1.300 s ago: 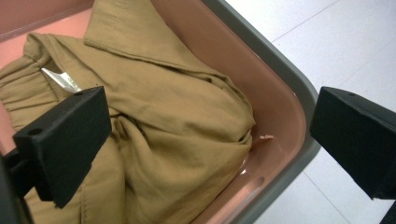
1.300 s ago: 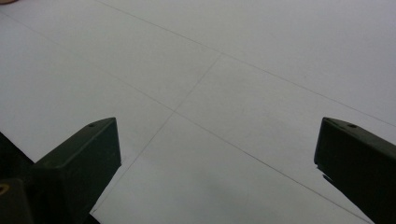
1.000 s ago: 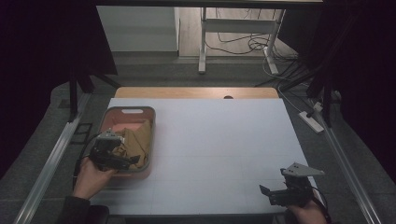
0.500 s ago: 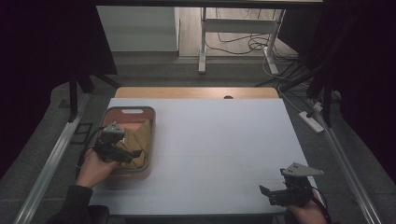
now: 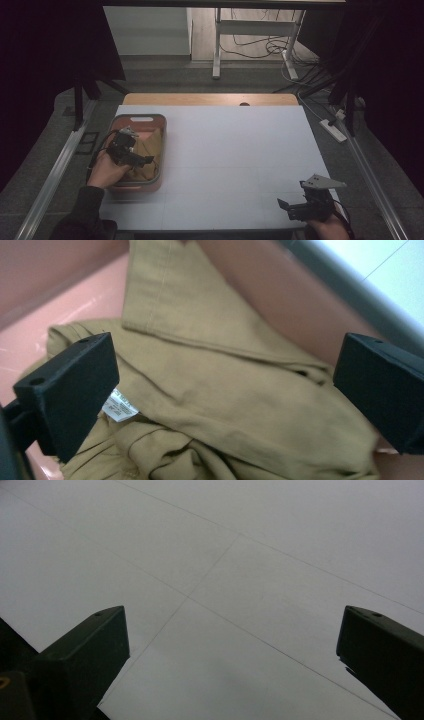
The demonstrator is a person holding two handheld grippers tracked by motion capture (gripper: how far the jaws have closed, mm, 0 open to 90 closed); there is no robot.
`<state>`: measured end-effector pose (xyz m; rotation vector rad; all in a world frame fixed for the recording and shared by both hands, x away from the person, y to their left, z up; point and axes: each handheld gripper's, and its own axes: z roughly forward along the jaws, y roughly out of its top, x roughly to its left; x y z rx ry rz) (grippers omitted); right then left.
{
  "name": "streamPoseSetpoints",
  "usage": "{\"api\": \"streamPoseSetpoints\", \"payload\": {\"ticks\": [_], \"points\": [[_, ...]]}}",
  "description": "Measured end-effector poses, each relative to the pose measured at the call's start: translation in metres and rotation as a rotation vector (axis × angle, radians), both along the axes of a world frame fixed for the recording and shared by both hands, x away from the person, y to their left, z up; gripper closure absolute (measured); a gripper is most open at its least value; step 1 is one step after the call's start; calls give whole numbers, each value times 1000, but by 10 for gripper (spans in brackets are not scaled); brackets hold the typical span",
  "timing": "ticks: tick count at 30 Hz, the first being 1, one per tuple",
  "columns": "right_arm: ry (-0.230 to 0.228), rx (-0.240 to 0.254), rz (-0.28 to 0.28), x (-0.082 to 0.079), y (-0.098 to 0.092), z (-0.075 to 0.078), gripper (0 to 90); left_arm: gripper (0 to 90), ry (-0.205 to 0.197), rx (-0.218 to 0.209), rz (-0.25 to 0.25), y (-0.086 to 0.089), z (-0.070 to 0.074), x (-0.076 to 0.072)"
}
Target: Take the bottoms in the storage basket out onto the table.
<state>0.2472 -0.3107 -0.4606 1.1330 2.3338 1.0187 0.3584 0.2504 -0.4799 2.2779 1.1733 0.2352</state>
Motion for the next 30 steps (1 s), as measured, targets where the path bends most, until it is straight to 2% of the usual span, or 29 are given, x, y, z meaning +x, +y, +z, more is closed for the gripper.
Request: {"api": "streamPoseSetpoints", "payload": {"ticks": [1,5,8,9,10,13,14,15,17,20,24,26,30], "points": [[0,0,0,0,0,0,8,0,0,0,0,0,0,0],[0,-2,1,0,0,0,8,0,66,2,-7,2,-13,8],[0,-3,2,0,0,0,8,0,107,16,-23,0,-18,11],[1,-4,2,0,0,0,8,0,107,16,-23,0,-18,11],[1,-7,1,0,0,0,8,0,128,33,-40,-2,-23,12],[0,-7,1,0,1,0,8,0,141,52,-51,-5,-27,14],[1,-8,2,0,1,0,8,0,151,74,-61,-8,-31,15],[2,-6,2,0,1,0,8,0,151,74,-61,-8,-31,15],[2,-6,2,0,1,0,8,0,156,104,-66,-12,-35,16],[2,-9,3,0,1,0,8,0,159,142,-49,-17,-37,18],[0,-10,5,0,1,0,8,0,162,156,-34,-18,-39,19],[0,-13,7,0,1,0,8,12,175,171,-26,-20,-38,21],[-2,-14,7,-1,1,0,8,59,177,166,-12,-18,-37,22]]}}
